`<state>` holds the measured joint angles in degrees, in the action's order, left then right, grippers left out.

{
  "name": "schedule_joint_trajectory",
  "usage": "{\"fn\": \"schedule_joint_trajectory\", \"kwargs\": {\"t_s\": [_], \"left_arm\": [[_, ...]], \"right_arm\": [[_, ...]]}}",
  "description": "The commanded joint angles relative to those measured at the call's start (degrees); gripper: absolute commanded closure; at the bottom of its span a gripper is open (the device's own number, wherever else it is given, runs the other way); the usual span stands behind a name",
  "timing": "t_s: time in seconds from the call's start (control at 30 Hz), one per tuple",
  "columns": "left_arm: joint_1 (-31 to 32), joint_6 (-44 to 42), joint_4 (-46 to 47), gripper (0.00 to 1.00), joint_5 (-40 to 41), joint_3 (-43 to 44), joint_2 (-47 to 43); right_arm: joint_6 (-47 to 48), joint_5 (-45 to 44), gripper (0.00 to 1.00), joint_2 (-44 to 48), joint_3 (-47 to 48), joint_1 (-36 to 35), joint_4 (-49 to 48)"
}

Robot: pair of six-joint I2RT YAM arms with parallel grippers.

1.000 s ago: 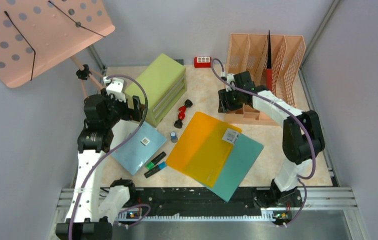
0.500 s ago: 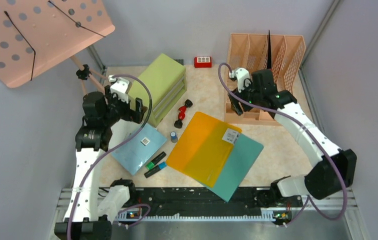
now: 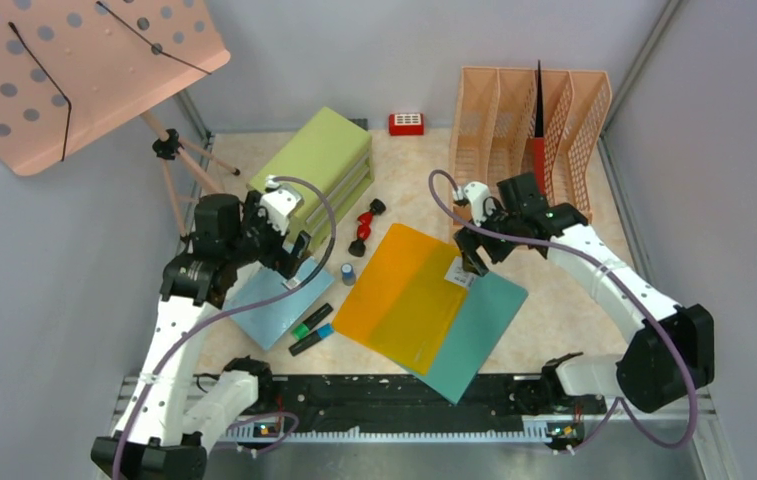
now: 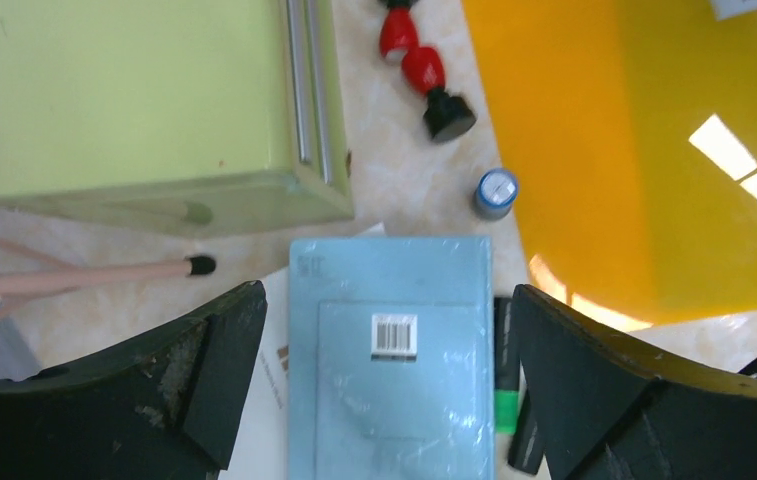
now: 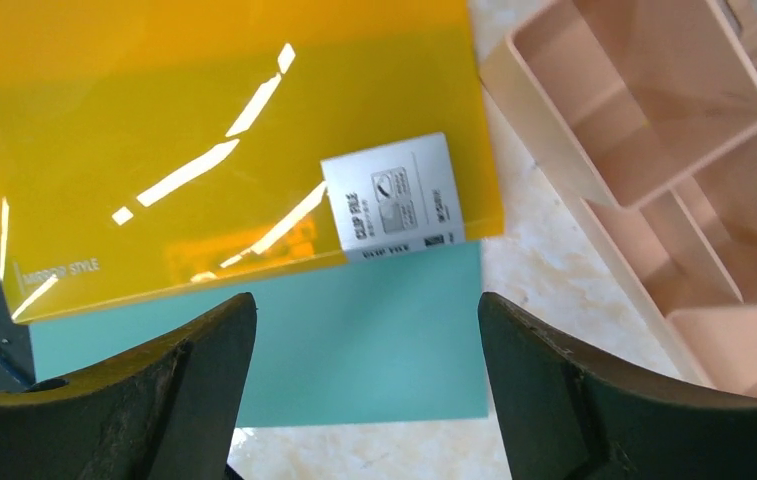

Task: Organize the desk
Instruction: Move the storage box to the center of the board.

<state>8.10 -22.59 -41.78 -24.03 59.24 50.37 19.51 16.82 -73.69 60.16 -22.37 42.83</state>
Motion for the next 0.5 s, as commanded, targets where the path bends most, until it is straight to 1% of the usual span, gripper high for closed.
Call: {"fn": "schedule_joint_trajectory", "kwargs": {"t_s": [0.0,0.1,0.2,0.27,0.47], "left_arm": [[1.4,-5.4,-6.2,0.02,11.5,-1.8,0.0],[4.2,-6.4,-7.9,0.02,17.3,-4.5,-1.9],[13.1,-6.0,-6.7,0.02,26.3,-8.2,-4.3],[17.5,-4.4,-5.6,0.02,30.9,-9.6,-4.4],[22.8,-1.9,-1.2,0.02,34.7,-11.8,-3.0]], "right_arm": [[0.4,5.1,0.19,-2.1,4.8,-2.9,-1.9],[0.2,5.1,0.19,-4.4,6.0,-3.5,-3.1],[-0.2,4.6,0.20,-6.0,5.5,-3.6,-4.9],[-0.7,3.7,0.20,-6.3,4.5,-3.6,-6.1],[-0.4,0.7,0.20,-3.4,-0.5,-3.5,-8.4]]}}
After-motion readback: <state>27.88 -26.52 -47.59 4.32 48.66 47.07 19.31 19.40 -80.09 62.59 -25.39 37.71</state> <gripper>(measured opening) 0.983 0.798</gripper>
